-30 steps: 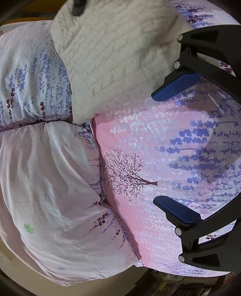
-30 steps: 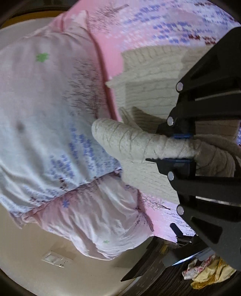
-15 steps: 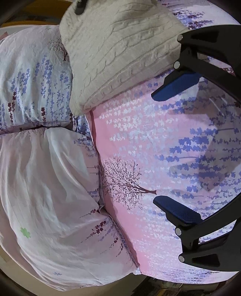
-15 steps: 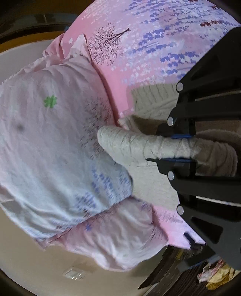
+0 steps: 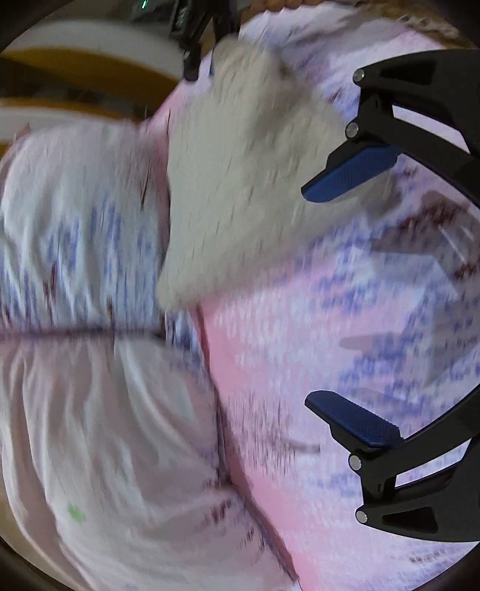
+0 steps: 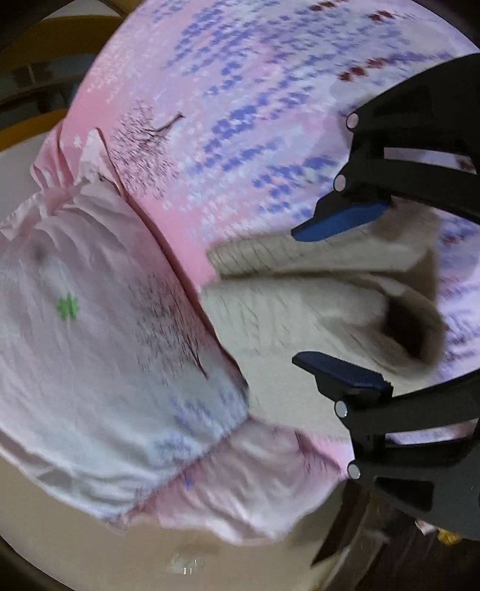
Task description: Fold small clothes
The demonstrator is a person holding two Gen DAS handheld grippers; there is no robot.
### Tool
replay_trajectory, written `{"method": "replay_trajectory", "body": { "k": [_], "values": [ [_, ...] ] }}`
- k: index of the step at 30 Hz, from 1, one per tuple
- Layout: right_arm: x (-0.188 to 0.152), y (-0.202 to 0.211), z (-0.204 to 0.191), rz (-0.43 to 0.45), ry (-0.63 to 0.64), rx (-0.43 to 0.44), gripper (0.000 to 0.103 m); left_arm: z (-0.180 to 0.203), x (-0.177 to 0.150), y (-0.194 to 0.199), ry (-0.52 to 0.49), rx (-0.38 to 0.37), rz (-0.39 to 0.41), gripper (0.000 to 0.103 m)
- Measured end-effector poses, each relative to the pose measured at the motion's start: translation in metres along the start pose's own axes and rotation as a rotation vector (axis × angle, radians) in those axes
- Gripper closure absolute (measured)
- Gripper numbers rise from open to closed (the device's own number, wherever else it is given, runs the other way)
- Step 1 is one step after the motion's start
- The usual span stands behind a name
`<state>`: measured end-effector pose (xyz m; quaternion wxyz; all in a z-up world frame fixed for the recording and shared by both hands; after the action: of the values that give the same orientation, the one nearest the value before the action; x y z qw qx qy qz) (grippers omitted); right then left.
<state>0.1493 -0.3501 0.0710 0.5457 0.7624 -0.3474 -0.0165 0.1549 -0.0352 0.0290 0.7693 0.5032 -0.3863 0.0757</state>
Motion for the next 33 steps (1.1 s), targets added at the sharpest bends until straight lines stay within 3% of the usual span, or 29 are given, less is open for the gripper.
{"method": "replay_trajectory", "body": {
  "k": [3,5,6,10,15,17,21,24,28,33],
  "values": [
    [-0.01,0.007,-0.005,-0.029,0.016,0.017,0.045,0.016,-0.01,0.003,-0.036,-0.112,0.003,0.001],
    [-0.012,0.01,-0.006,-0.047,0.017,0.039,0.05,0.026,-0.014,0.006,-0.068,-0.126,0.019,0.001],
    [-0.014,0.012,-0.007,-0.054,0.013,0.05,0.051,0.033,-0.016,0.006,-0.1,-0.109,0.021,0.001],
    [-0.023,0.017,-0.013,-0.094,0.007,0.077,0.052,0.057,-0.028,-0.006,-0.223,-0.007,-0.042,0.022],
    [-0.028,0.029,-0.012,-0.071,0.03,0.086,0.053,0.069,-0.04,-0.009,-0.251,-0.048,-0.076,0.024],
    [-0.029,0.023,-0.012,-0.088,0.036,0.071,0.054,0.072,-0.041,-0.012,-0.266,-0.032,-0.08,0.025],
    [-0.029,0.014,-0.019,-0.091,0.063,0.053,0.069,0.074,-0.04,-0.023,-0.301,0.02,-0.096,0.041],
    [-0.031,0.012,-0.026,-0.092,0.099,0.056,0.076,0.073,-0.044,-0.029,-0.307,-0.006,-0.125,0.053],
    [-0.036,0.01,-0.035,-0.057,0.161,0.01,0.091,0.069,-0.049,-0.032,-0.306,-0.015,-0.15,0.055],
    [-0.026,0.035,-0.033,0.072,0.123,0.021,0.094,0.068,-0.042,-0.033,-0.291,-0.017,-0.147,0.061]
  ]
}}
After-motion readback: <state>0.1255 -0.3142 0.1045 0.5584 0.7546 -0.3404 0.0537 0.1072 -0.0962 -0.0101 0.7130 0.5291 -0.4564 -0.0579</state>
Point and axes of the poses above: each gripper's, at about its wrist camera, not at the fingertips, and y roughly against the way its jaws point, z to its right, x to its top, the point moved 1 cm from there along -y, roughly the way its jaws point, and after that the axes turned 14 degrees about -x, right-handed, at the moved point
